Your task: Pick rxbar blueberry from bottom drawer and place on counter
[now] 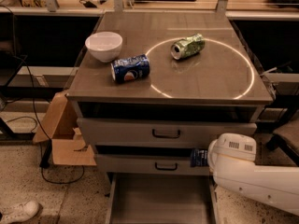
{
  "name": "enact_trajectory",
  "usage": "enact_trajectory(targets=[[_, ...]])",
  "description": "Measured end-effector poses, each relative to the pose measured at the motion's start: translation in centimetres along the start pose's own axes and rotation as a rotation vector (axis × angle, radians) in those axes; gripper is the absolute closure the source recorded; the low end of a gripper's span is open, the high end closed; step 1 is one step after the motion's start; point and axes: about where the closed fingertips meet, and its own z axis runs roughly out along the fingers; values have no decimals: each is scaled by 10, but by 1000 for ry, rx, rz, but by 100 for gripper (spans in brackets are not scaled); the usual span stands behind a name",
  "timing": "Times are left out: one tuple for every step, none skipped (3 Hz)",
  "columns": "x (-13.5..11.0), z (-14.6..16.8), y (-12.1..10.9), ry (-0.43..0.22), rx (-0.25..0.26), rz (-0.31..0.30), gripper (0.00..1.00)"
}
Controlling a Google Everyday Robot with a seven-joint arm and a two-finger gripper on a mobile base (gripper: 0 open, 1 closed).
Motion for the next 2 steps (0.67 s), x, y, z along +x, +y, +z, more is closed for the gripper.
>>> enact_trajectory(targets=[[11,-31,-40,9,80,27,100],[18,-51,-66,14,132,42,100]])
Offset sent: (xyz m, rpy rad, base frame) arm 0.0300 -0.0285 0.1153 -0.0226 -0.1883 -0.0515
